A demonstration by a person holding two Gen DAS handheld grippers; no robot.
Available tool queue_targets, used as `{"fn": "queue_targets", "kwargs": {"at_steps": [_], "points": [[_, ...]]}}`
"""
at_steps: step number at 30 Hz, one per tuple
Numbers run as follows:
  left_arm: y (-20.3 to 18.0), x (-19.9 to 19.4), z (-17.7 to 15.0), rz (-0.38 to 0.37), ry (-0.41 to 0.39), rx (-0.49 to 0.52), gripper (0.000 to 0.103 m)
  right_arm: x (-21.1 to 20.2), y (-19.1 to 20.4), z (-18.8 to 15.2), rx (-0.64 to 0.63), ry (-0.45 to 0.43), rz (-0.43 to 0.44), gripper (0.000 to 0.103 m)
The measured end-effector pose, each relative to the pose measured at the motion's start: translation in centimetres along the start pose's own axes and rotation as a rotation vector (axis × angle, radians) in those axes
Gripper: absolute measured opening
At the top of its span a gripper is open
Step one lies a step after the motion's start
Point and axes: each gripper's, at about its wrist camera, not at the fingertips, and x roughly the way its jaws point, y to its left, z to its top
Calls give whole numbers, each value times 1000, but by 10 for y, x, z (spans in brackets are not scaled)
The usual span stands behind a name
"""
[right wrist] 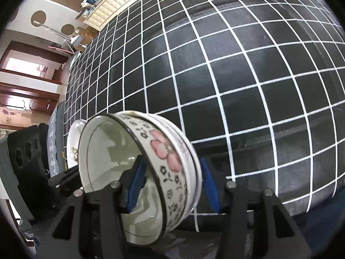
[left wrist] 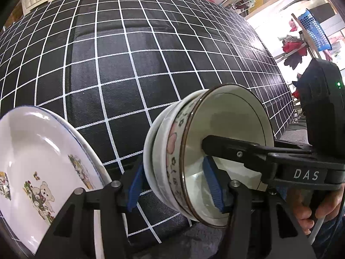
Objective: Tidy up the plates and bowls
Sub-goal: 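Grip the nested bowl stack rim with both grippers and lift it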
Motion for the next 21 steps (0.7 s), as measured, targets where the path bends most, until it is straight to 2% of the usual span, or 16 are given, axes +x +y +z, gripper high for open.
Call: {"fn": "queue_targets", "kwargs": {"at_steps": [4, 18, 21], "points": [[-1, -4, -3, 23, -9, 3, 50, -2, 6, -2, -5, 3, -34, 55], [-13, -10, 0, 67, -33, -25, 46, -2, 17, -1, 74, 15, -34, 52], [-16, -18, 1, 64, -53, -32, 46, -12, 28, 1, 48, -7, -45, 52]]}}
